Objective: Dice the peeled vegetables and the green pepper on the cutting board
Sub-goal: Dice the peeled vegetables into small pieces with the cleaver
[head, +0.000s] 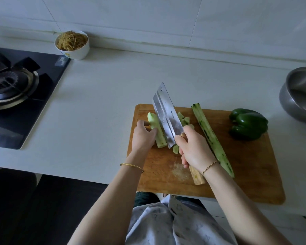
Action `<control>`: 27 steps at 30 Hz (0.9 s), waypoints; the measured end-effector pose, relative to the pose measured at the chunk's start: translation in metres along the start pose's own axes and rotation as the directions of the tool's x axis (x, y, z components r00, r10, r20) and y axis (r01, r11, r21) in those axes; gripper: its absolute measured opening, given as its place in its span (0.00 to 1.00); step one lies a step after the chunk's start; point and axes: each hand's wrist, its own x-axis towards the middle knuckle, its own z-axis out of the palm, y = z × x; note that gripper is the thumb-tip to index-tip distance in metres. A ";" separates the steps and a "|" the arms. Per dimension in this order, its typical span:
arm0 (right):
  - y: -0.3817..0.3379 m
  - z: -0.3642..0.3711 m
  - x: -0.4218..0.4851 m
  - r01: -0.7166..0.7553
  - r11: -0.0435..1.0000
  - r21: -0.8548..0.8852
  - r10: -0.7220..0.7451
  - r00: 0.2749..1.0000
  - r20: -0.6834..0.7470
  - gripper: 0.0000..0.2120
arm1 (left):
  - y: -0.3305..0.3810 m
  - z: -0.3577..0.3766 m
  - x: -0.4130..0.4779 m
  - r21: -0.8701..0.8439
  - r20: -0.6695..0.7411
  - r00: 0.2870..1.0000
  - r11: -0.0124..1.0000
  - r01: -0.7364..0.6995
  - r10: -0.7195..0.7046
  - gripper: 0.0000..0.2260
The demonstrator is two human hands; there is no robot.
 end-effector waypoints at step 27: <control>-0.013 -0.001 0.000 -0.006 0.987 -0.159 0.020 0.996 0.085 0.07 | 0.002 0.004 -0.002 -0.110 -0.032 0.998 0.993 0.042 -0.046 0.11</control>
